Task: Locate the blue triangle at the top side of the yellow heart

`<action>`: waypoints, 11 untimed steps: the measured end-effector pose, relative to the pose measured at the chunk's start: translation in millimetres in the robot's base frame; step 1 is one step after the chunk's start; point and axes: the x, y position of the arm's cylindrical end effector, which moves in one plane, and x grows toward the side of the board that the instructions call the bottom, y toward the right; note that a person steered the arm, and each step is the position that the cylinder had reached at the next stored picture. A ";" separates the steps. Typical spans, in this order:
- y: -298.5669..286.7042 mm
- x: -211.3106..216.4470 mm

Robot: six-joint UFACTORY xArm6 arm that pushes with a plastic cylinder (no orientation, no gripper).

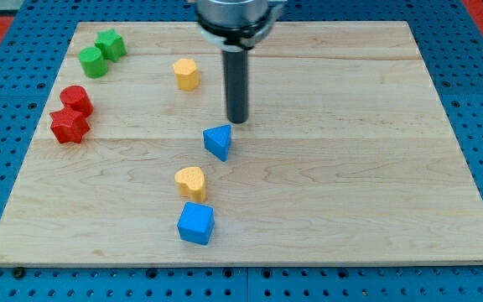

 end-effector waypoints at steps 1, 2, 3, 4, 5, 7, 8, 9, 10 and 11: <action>-20.7 14.8; -67.6 15.4; -62.0 28.0; -30.2 11.0; 10.4 22.7; -39.9 48.1; -36.2 58.4; -37.3 65.1; -26.6 64.4; -39.6 52.0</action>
